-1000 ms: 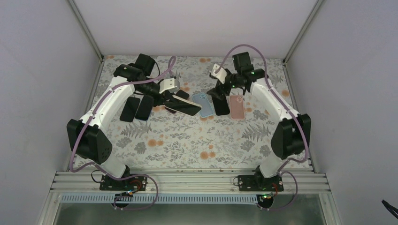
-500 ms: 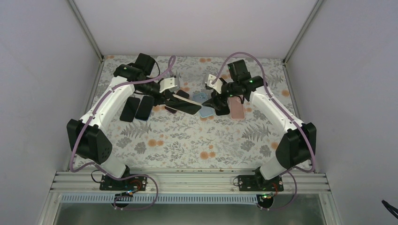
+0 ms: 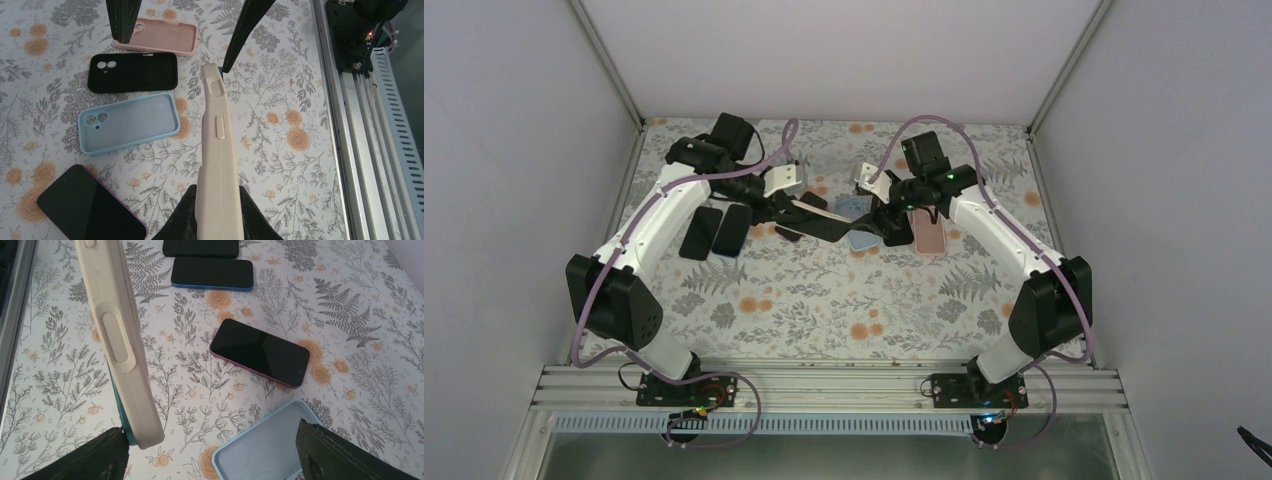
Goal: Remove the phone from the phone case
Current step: Remove the phone case from the phone.
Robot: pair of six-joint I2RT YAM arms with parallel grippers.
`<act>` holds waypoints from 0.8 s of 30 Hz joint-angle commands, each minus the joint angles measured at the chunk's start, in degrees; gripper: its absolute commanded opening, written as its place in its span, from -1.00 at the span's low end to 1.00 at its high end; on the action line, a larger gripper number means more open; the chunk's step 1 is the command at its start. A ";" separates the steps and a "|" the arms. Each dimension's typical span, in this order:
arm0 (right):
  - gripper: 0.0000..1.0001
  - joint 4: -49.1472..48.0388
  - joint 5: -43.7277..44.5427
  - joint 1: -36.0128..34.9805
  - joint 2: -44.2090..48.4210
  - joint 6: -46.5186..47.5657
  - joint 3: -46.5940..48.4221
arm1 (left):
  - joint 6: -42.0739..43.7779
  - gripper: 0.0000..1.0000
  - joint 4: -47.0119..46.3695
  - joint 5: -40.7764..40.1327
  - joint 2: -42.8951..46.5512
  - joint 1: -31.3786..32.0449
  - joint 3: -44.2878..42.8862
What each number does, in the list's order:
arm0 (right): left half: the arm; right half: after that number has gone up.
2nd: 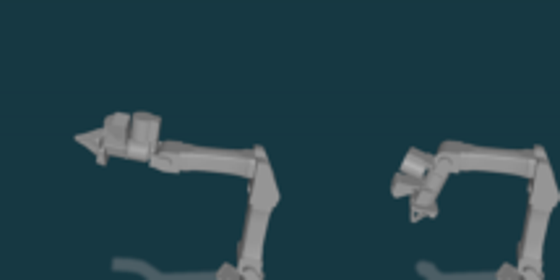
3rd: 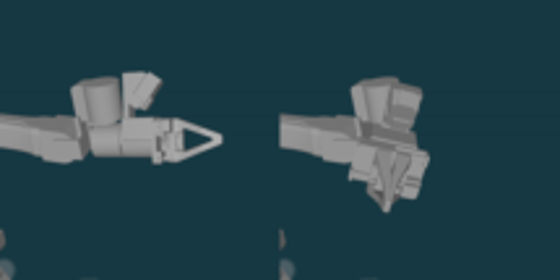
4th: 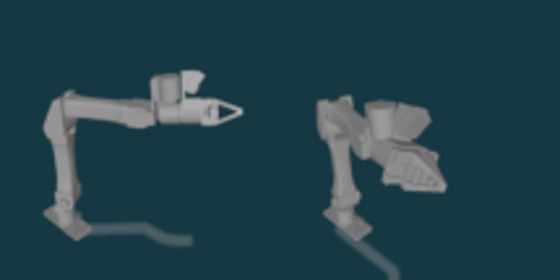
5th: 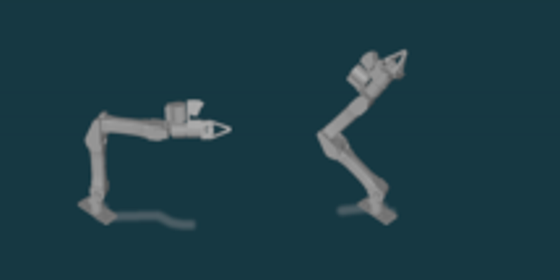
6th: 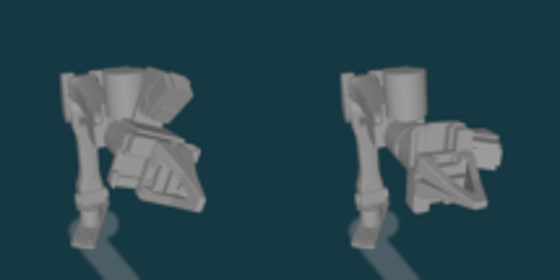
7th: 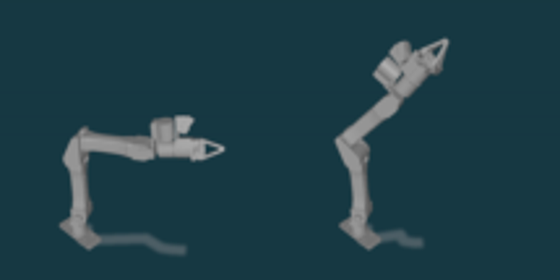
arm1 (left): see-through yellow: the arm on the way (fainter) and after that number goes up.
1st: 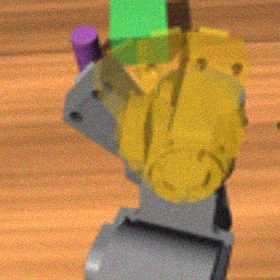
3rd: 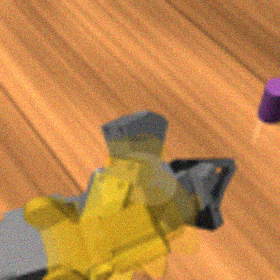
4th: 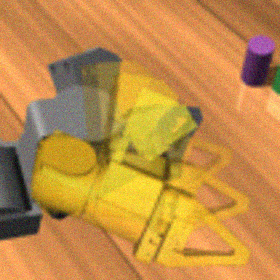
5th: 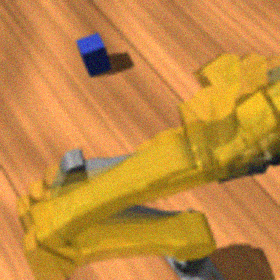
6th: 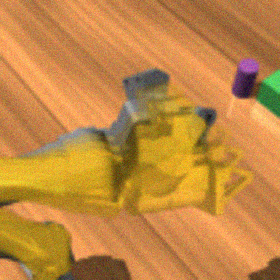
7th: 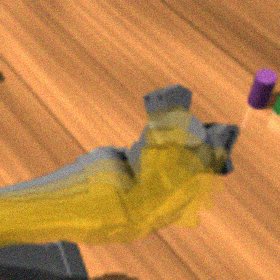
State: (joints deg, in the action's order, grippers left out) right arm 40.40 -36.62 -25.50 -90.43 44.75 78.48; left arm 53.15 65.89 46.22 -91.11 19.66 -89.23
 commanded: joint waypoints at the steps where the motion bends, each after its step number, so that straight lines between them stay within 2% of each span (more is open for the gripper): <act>1: 0.71 -3.91 1.51 -0.05 -1.82 -1.10 -0.75 | 0.53 -0.95 -0.27 4.41 2.61 0.46 -1.26; 10: 0.70 -0.94 -1.24 1.60 -3.72 0.77 2.72 | 0.58 -0.95 -0.28 3.16 3.08 0.53 -0.95; 24: 0.69 0.04 -2.15 2.53 -2.66 1.34 2.53 | 0.30 -0.95 -0.66 3.00 2.81 0.64 -1.29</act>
State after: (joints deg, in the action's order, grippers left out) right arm 41.67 -38.72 -23.49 -93.45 45.60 79.64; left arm 53.15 65.30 44.51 -90.67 19.81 -89.23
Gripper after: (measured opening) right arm 0.847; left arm 0.118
